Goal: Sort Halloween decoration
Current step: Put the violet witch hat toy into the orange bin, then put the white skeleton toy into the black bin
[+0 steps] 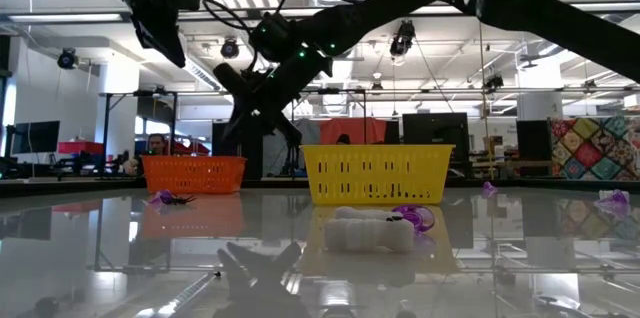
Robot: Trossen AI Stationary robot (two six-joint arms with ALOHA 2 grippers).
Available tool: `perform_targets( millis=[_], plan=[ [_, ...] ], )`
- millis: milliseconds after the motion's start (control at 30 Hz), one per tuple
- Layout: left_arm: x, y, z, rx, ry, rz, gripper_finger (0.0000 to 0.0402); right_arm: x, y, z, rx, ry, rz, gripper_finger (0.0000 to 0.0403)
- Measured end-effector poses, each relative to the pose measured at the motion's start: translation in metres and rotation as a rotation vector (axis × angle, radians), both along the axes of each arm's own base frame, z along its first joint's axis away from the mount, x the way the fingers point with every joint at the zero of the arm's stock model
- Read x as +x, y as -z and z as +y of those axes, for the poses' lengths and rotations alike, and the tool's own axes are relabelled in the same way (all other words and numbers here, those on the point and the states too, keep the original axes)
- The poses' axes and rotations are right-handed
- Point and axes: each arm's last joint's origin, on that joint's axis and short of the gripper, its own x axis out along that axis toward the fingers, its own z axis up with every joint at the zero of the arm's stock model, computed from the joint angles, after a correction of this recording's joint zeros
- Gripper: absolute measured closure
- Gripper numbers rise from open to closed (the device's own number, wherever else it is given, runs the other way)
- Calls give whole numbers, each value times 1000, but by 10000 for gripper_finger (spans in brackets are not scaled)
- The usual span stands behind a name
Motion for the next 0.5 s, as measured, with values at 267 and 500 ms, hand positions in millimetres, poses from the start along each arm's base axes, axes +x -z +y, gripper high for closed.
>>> perform_targets(
  millis=[267, 500],
  plan=[
    [-1, 1, -1, -18, -12, 7, 331, -15, -16, 2, 2, -23, 93, 288],
    [-4, 7, -3, -55, -9, 55, 331, -55, -65, 17, -13, -104, 271, 284]
  ],
)
